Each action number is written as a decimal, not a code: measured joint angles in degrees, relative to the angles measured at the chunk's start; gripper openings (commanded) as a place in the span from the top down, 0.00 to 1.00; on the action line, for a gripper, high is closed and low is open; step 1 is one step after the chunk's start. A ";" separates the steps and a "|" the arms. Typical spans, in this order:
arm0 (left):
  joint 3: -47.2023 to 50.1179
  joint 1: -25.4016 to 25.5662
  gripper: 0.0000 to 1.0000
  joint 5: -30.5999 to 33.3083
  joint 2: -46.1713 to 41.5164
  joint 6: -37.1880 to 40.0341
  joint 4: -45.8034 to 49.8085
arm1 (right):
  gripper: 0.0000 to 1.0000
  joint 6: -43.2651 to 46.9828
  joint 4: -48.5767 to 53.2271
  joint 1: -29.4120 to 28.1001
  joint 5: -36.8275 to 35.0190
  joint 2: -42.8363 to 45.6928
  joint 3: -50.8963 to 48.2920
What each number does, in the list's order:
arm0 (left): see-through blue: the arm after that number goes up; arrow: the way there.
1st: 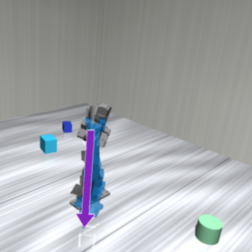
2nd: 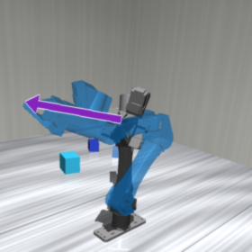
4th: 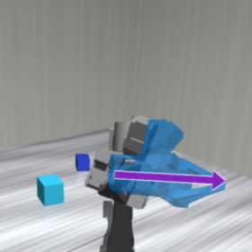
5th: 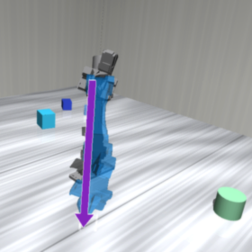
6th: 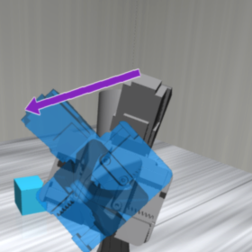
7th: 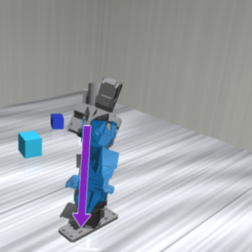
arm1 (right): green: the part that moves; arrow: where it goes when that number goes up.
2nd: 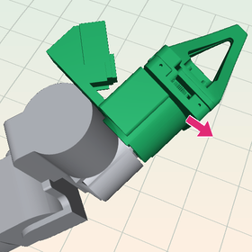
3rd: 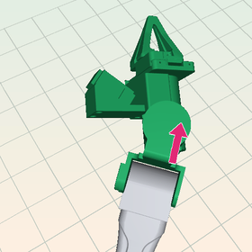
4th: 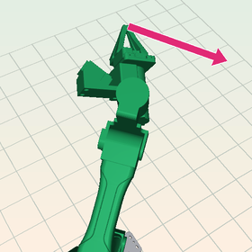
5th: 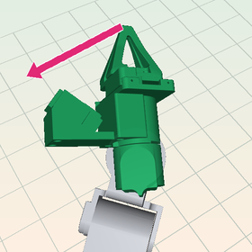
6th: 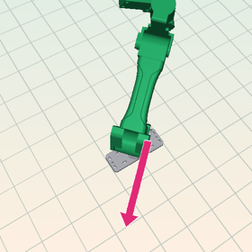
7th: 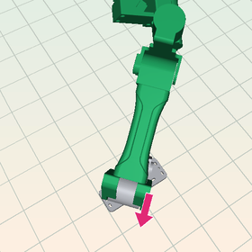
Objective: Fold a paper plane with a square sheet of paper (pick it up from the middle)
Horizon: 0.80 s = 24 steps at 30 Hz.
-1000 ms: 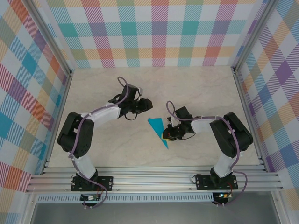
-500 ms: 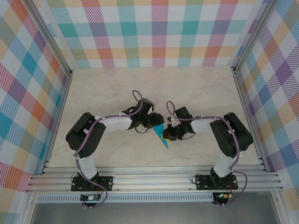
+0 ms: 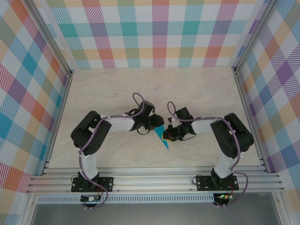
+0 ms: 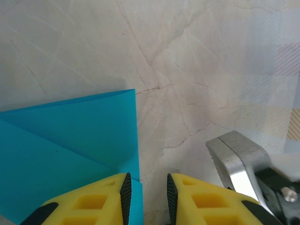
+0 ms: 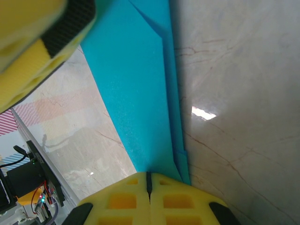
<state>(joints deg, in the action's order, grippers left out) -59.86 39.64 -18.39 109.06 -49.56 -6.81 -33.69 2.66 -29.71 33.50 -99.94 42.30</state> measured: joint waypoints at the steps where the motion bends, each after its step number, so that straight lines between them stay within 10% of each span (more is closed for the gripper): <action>1: 0.15 0.00 0.72 0.00 0.26 -0.17 -0.15 | 0.95 0.00 -0.07 0.00 0.00 0.02 -0.04; 24: 3.56 0.00 0.77 -0.04 1.46 -0.22 -6.32 | 0.89 1.33 2.84 -2.08 -1.44 8.66 -1.42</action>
<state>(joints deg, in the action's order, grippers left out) -56.29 39.64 -18.44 110.52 -49.78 -13.13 -32.36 5.50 -31.79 32.05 -91.29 40.88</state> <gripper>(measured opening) 0.227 0.109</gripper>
